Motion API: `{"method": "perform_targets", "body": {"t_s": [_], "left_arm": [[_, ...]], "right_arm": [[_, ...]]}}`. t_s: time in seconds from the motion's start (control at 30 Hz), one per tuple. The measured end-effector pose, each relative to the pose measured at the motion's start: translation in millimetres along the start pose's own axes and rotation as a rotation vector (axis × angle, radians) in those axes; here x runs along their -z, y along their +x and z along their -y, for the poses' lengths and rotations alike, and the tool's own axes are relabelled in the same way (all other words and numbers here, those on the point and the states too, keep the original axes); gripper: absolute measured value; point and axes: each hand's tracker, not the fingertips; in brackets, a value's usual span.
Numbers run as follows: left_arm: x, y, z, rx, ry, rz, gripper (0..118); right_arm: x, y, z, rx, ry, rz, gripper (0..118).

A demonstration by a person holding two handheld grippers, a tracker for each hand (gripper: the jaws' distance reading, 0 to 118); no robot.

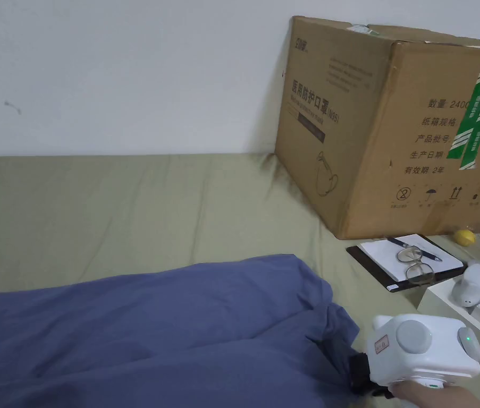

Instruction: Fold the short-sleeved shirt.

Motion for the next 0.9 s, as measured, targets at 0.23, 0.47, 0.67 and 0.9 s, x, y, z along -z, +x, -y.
{"method": "perform_targets", "body": {"t_s": [0.23, 0.47, 0.67, 0.9], "left_arm": [[-16, -14, -15, -0.006, -0.006, 0.003, 0], [-63, -27, 8, 0.086, -0.114, 0.054, 0], [-56, -46, 62, 0.006, -0.153, 0.108, 1], [-78, -43, 84, 0.05, 0.097, -0.094, 115]], "right_arm": [[-61, 17, 16, 0.069, 0.089, -0.171, 7], [-128, 55, 83, 0.149, 0.085, -0.276, 7], [-83, 70, 148, 0.178, 0.006, -0.314, 7], [-88, 69, 162, 0.26, 0.119, -0.246, 114]]}}
